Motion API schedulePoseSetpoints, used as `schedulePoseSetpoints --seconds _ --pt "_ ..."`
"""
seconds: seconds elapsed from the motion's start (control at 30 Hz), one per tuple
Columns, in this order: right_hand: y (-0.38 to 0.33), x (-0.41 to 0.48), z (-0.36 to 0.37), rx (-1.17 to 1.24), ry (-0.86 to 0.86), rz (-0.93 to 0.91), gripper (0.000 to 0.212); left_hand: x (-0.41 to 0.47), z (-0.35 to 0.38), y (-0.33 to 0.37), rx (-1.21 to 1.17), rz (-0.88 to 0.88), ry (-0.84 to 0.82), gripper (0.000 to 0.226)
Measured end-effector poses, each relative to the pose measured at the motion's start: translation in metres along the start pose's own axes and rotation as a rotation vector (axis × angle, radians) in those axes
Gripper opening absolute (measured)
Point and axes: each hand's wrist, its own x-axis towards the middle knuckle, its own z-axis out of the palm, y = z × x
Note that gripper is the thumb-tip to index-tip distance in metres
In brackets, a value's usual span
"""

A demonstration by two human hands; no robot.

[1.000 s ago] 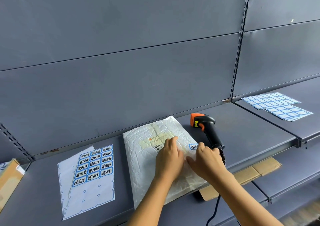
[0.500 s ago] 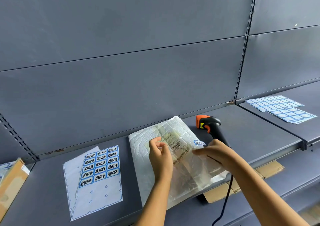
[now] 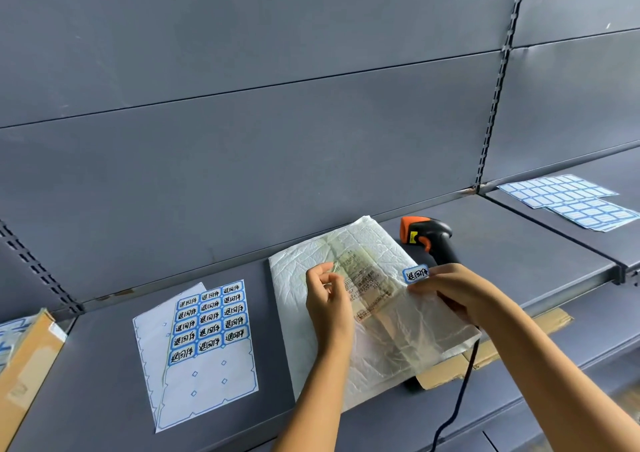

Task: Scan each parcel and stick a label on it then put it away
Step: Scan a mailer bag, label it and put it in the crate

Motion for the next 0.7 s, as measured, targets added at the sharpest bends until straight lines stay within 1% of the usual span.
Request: schedulePoseSetpoints --seconds 0.07,0.17,0.23,0.3,0.33,0.4,0.43,0.53,0.7 --pt "0.004 -0.001 -0.005 0.067 -0.031 0.008 0.017 0.0 -0.001 -0.001 -0.028 -0.011 -0.018 0.024" --pt "0.012 -0.004 -0.007 0.157 -0.071 0.006 0.027 0.0 -0.003 -0.001 -0.024 -0.015 -0.038 0.021" --pt "0.015 -0.004 -0.005 0.165 -0.041 -0.003 0.024 -0.002 -0.003 0.0 -0.026 -0.021 -0.049 0.026" --pt "0.016 -0.005 -0.002 0.142 -0.015 -0.022 0.022 -0.004 -0.004 0.002 -0.024 -0.022 -0.067 0.027" --pt "0.016 -0.006 0.0 0.142 -0.022 -0.027 0.026 -0.005 -0.005 0.003 -0.019 -0.019 -0.073 0.027" --pt "0.019 -0.01 0.0 0.164 -0.075 -0.024 0.042 -0.007 -0.008 0.003 -0.019 -0.016 -0.071 0.027" --pt "0.02 -0.013 -0.001 0.18 -0.108 -0.024 0.044 -0.009 -0.009 0.003 -0.021 -0.016 -0.065 0.027" --pt "0.027 -0.024 -0.004 0.224 -0.2 -0.023 0.029 -0.018 -0.013 0.004 -0.016 -0.02 -0.048 0.027" --pt "0.044 -0.04 -0.008 0.26 -0.235 -0.072 0.032 -0.043 -0.015 0.013 -0.002 0.009 -0.062 0.026"
